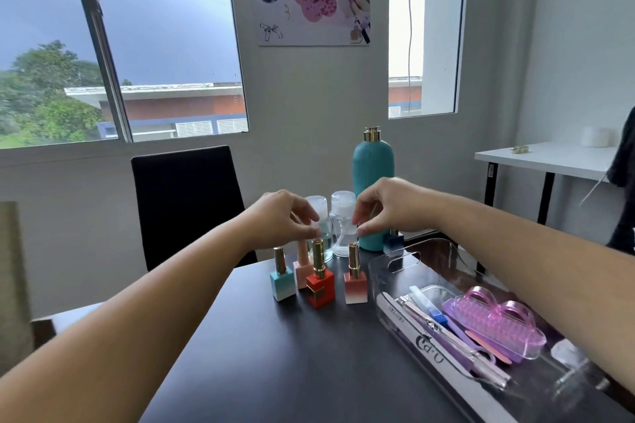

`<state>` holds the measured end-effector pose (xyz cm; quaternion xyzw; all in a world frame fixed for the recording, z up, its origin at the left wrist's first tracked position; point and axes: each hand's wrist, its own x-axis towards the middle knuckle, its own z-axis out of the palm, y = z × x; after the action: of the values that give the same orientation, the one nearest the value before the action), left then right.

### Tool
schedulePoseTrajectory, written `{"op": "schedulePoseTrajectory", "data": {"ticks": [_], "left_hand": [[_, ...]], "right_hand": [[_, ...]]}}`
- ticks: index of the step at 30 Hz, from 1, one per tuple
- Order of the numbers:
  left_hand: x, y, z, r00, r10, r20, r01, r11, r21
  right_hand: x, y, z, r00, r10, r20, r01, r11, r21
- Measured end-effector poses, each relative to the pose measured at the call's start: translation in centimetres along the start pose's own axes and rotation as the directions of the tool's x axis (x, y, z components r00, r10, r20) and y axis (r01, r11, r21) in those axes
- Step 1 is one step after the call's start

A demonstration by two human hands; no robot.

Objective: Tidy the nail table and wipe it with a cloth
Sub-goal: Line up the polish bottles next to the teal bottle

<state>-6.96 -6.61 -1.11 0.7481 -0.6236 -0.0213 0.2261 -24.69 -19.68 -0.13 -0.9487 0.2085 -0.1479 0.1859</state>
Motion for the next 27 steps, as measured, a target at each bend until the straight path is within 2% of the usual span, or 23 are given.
{"op": "schedulePoseTrajectory", "data": {"ticks": [3, 6, 13, 21, 27], "left_hand": [[-1.1, 0.4, 0.5, 0.999, 0.028, 0.021, -0.029, 1.000, 0.011], [-1.6, 0.6, 1.2, 0.999, 0.032, 0.010, -0.033, 0.998, 0.046], [-1.1, 0.4, 2.1, 0.994, -0.005, -0.106, 0.008, 1.000, 0.025], [2.3, 2.4, 3.0, 0.995, 0.000, -0.099, 0.002, 1.000, 0.018], [5.2, 3.7, 4.5, 0.993, -0.042, -0.108, 0.048, 0.997, 0.052]], "right_hand": [[-0.3, -1.2, 0.8, 0.996, -0.004, 0.086, 0.007, 1.000, -0.030], [-0.3, -1.7, 1.6, 0.996, -0.002, 0.094, 0.011, 0.996, -0.089], [-0.2, -1.9, 2.1, 0.998, -0.017, 0.053, 0.024, 0.989, -0.146], [0.5, 0.7, 1.0, 0.999, 0.036, -0.023, -0.039, 0.983, -0.180], [2.0, 2.4, 0.8, 0.996, 0.051, -0.077, -0.069, 0.966, -0.249]]}}
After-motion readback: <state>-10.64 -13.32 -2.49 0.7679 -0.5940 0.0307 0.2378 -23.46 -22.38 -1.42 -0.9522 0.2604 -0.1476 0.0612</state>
